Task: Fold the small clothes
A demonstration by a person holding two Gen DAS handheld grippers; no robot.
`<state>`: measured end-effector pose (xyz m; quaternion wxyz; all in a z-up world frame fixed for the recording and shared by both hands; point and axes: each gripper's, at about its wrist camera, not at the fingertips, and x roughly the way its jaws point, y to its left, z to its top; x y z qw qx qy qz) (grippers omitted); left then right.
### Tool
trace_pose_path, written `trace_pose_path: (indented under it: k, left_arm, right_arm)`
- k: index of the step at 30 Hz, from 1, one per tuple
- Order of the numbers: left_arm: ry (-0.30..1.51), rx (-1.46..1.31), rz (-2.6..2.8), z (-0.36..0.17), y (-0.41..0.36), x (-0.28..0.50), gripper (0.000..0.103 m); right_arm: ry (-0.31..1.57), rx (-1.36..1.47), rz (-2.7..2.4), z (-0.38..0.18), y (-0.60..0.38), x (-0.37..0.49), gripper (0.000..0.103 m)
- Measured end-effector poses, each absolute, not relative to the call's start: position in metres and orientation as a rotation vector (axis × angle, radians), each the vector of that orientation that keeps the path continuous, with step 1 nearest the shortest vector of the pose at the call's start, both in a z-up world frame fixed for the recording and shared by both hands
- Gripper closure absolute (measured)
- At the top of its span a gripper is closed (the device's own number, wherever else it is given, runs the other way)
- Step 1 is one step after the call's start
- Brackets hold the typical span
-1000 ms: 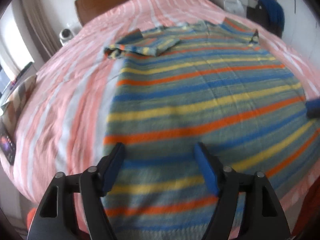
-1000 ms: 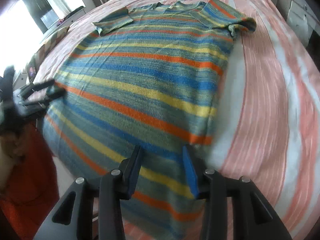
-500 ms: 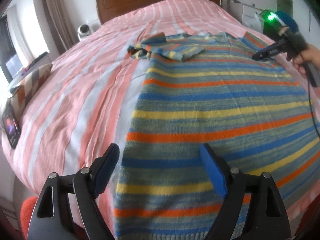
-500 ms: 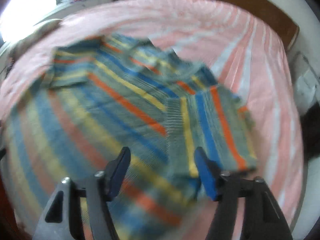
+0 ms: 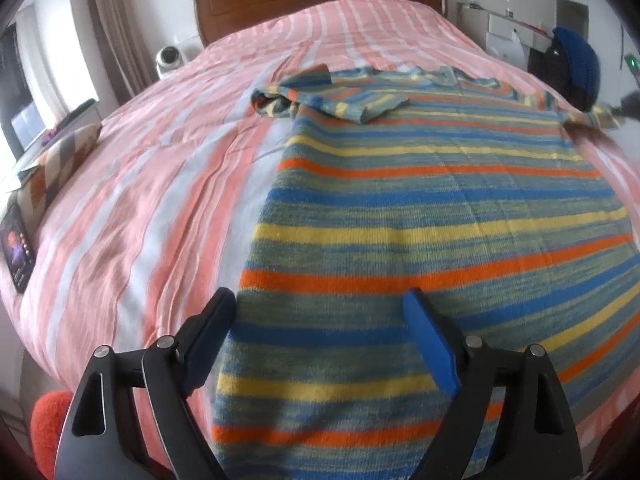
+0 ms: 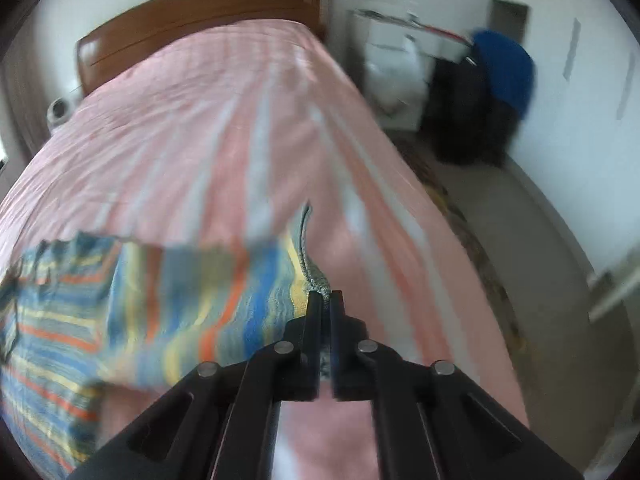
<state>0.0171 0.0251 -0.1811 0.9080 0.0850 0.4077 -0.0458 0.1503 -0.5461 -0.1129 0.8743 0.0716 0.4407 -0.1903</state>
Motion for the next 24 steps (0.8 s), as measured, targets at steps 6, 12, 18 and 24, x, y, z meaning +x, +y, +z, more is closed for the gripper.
trace_pose_path:
  k: [6,12,18,24]
  left_arm:
    - [0.829,0.209,-0.087,-0.184,0.022,0.013,0.015]
    - [0.830,0.197,-0.066,-0.186,0.024,0.014,0.005]
    - [0.845,0.129,-0.053,-0.191,0.033,0.018,0.000]
    - [0.833,0.120,-0.028,-0.194,0.031,0.015,0.000]
  right_arm:
    - [1.053,0.167,-0.472,-0.167,-0.558,0.136,0.101]
    - [1.064,0.214,-0.468,-0.182,-0.569,0.129,0.101]
    - [1.036,0.269,-0.477,-0.165,-0.591,0.106,0.095]
    - [0.968,0.187,-0.335,-0.125,-0.524,0.064,0.077]
